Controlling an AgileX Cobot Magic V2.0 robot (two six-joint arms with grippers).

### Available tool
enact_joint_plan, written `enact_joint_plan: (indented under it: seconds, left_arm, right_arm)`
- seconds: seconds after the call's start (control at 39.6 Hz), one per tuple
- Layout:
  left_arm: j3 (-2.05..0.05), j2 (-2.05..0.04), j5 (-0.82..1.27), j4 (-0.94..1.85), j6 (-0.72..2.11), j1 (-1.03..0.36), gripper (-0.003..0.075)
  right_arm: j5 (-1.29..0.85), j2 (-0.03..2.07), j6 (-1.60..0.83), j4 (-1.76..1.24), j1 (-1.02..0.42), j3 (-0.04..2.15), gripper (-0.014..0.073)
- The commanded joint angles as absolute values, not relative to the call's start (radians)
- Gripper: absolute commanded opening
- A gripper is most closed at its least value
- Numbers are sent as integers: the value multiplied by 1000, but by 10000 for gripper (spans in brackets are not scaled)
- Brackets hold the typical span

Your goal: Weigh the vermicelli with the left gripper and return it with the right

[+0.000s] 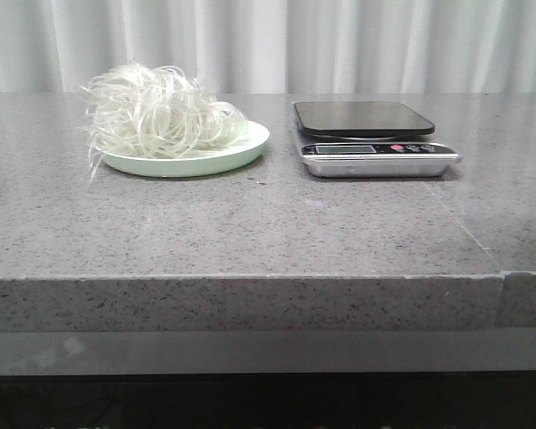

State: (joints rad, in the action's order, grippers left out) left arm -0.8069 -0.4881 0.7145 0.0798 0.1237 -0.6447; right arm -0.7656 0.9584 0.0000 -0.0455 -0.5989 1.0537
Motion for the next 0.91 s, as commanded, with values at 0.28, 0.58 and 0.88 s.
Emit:
enact_joint_plan:
  seconds: [0.28,0.58,0.88]
  left_arm:
    - [-832,-495,637,87,114,-653,489]
    - [-832,-495,640,87,114,-653,393]
    - [-832,-495,640,87,114,-653,158]
  right_arm:
    - [-700,583,-7,-35,-594,820,493]
    - [-697,553,-7,-35,-594,820,461]
    - [-696,553,-7,-35,-594,820,159]
